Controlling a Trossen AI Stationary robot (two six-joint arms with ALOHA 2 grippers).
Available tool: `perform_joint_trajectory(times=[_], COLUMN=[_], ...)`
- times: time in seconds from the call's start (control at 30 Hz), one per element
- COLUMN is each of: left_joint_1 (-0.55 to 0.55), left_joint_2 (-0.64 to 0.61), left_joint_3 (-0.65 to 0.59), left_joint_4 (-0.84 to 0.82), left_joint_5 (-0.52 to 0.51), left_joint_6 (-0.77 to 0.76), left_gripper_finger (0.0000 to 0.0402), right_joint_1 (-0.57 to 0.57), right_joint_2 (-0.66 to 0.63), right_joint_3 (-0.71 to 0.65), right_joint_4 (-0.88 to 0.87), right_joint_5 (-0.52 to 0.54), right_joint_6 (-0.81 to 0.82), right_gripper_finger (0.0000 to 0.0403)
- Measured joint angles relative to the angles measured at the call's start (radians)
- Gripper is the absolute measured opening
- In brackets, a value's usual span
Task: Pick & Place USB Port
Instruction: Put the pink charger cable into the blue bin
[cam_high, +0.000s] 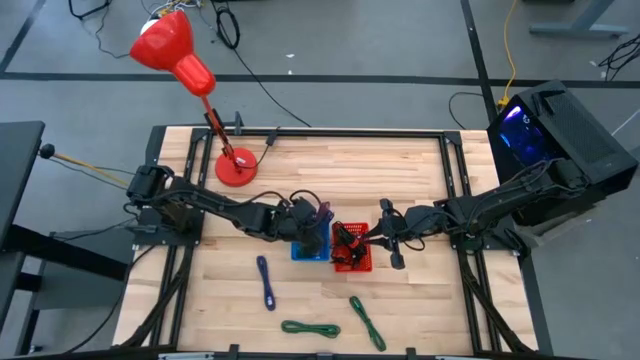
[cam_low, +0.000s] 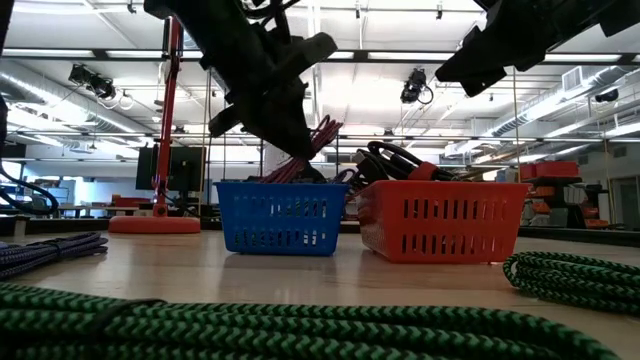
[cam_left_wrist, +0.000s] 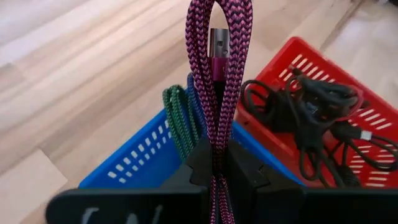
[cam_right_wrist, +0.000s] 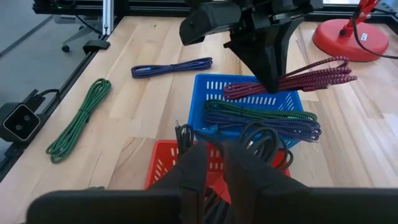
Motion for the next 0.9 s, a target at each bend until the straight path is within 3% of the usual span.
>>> perform_joint_trajectory(times=[0.27,0.9], left_joint_1=[-0.007,-0.030], left_joint_2=[0.000,0.000], left_joint_3=[-0.028,-0.039], left_joint_4=[-0.010,0.003], left_joint_5=[0.015,-0.016], left_joint_6=[-0.082,-0.173], left_gripper_finger=[0.0026,0.0087], right_joint_1=[0.000,0.000], right_joint_2=[0.000,0.000], right_joint_3=[0.000,0.000], right_joint_4=[0.000,0.000], right_joint_5=[0.000,0.000], right_joint_6=[0.000,0.005], right_gripper_finger=[0.0059,0.0059])
